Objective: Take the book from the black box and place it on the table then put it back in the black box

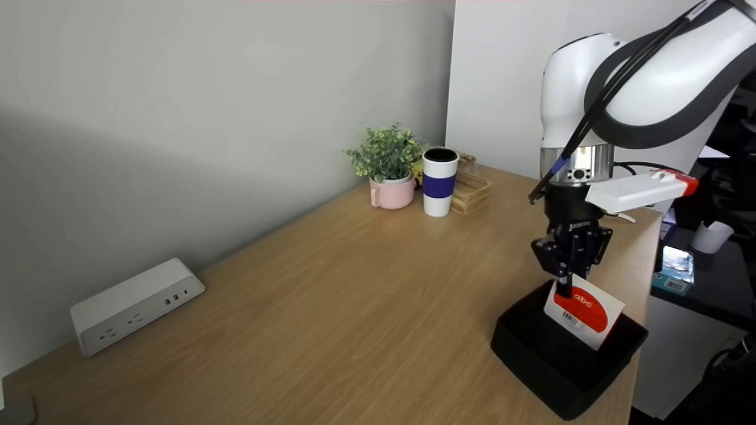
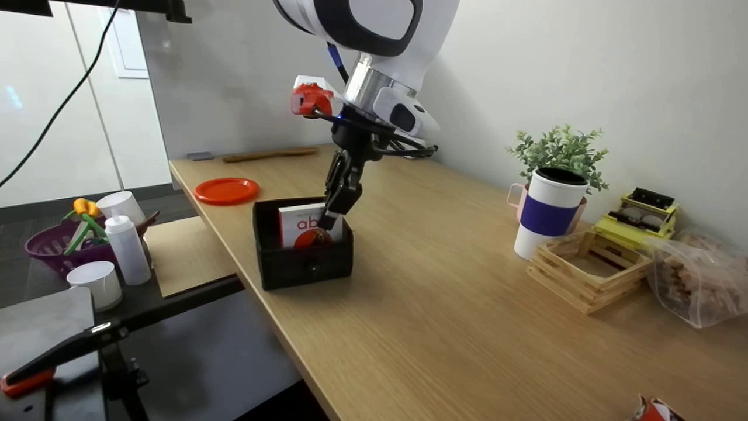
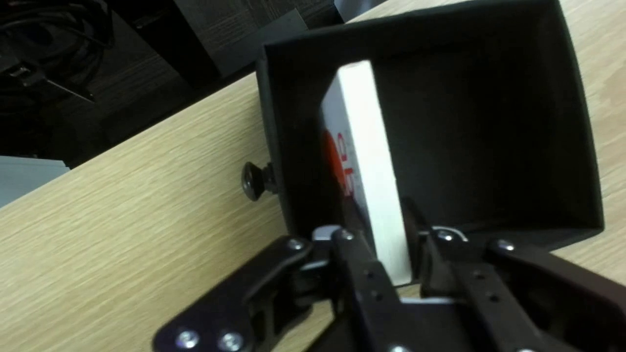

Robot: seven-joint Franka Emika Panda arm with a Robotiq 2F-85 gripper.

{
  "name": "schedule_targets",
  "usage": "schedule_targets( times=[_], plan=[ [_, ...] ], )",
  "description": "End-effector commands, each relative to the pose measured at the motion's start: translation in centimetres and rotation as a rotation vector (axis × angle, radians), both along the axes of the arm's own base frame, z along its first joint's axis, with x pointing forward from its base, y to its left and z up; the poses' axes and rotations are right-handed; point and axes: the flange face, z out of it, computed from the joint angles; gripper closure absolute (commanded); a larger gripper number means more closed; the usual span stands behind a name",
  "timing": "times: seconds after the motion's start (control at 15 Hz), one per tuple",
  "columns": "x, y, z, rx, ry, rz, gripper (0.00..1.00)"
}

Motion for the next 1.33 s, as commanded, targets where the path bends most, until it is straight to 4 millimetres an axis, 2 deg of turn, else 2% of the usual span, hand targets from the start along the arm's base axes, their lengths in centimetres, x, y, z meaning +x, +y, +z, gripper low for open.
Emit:
schedule_targets(
  times=[0.0, 0.07, 0.13, 0.47, 0.73, 1.0, 1.13, 1.27],
  plan=[
    [0.1, -1.0, 0.9, 0.026, 0.002, -0.023, 0.99],
    [-0.1, -1.1, 1.2, 0.027, 0.000, -0.032, 1.00],
    [-0.3, -1.2, 1.5, 0.027, -0.003, -0.044, 0.96],
    [-1.5, -1.2, 3.8, 0.017, -0.029, -0.076, 0.96],
    [-3.0, 0.0, 7.4, 0.021, -0.080, -0.034, 0.96],
    [-5.4, 1.1, 11.7, -0.002, -0.159, -0.049, 0.96],
    [-6.3, 1.0, 13.6, -0.017, -0.186, -0.080, 0.96],
    [-6.8, -0.2, 15.2, -0.023, -0.206, -0.141, 0.96]
  ],
)
